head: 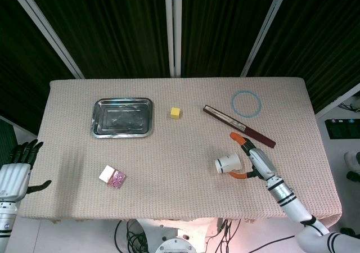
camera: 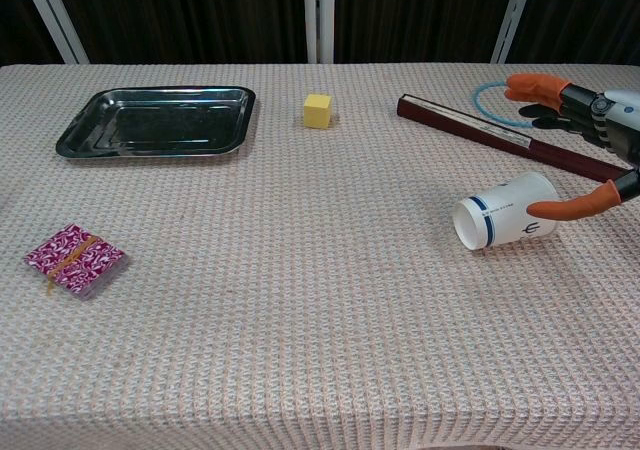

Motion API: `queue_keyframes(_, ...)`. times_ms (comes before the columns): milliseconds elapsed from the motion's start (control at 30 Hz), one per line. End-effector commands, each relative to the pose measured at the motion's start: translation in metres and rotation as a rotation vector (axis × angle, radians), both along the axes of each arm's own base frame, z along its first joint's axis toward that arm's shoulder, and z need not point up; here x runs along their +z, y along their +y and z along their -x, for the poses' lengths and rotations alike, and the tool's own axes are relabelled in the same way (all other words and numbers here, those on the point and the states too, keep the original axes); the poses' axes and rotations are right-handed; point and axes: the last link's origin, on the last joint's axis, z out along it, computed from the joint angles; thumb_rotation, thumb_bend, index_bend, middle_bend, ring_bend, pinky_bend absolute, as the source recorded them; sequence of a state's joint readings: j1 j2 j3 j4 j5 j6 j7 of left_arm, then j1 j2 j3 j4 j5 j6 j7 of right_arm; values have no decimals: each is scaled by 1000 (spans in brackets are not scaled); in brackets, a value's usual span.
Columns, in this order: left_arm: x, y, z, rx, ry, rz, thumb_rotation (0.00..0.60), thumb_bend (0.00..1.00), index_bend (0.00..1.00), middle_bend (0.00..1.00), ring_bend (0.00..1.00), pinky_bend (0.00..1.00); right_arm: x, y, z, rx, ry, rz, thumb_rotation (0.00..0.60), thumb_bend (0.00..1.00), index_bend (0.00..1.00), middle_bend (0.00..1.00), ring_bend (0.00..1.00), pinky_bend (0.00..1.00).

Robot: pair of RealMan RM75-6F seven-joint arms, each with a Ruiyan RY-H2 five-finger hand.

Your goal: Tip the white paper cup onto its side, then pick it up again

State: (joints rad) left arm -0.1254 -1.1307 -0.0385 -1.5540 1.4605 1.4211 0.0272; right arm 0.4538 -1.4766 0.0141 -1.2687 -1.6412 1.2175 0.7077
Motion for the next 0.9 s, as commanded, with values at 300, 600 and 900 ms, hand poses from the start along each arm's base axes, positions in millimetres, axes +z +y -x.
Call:
queue_keyframes(300, 1, -2, -2, -6, -29, 15, 600, 84, 56, 15, 0, 73, 23, 12, -75, 328, 767, 58, 600, 26, 0, 69, 0, 0)
queue_keyframes(600, 3, -3, 4, 8, -23, 6, 600, 84, 56, 15, 0, 73, -12, 11, -79, 324, 954, 31, 600, 26, 0, 110, 0, 0)
queue_keyframes(900, 3, -3, 4, 13, -13, -1, 600, 84, 56, 15, 0, 72, -32, 9, -88, 340, 970, 32, 600, 42, 0, 155, 0, 0)
